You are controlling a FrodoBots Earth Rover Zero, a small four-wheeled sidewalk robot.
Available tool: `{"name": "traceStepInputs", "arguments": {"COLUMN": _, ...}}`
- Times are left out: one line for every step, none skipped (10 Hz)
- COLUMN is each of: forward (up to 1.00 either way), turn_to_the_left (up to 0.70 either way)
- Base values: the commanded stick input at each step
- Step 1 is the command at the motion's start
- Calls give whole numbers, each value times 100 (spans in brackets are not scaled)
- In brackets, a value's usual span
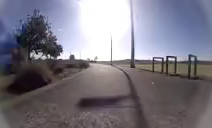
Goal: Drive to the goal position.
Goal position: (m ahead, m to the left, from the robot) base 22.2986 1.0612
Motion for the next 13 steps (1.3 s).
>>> {"name": "traceStepInputs", "arguments": {"forward": 85, "turn_to_the_left": 0}}
{"name": "traceStepInputs", "arguments": {"forward": 85, "turn_to_the_left": 0}}
{"name": "traceStepInputs", "arguments": {"forward": 85, "turn_to_the_left": 0}}
{"name": "traceStepInputs", "arguments": {"forward": 85, "turn_to_the_left": 0}}
{"name": "traceStepInputs", "arguments": {"forward": 85, "turn_to_the_left": 0}}
{"name": "traceStepInputs", "arguments": {"forward": 85, "turn_to_the_left": 0}}
{"name": "traceStepInputs", "arguments": {"forward": 85, "turn_to_the_left": 0}}
{"name": "traceStepInputs", "arguments": {"forward": 85, "turn_to_the_left": 0}}
{"name": "traceStepInputs", "arguments": {"forward": 85, "turn_to_the_left": 0}}
{"name": "traceStepInputs", "arguments": {"forward": 100, "turn_to_the_left": 0}}
{"name": "traceStepInputs", "arguments": {"forward": 100, "turn_to_the_left": 0}}
{"name": "traceStepInputs", "arguments": {"forward": 100, "turn_to_the_left": 0}}
{"name": "traceStepInputs", "arguments": {"forward": 100, "turn_to_the_left": 0}}
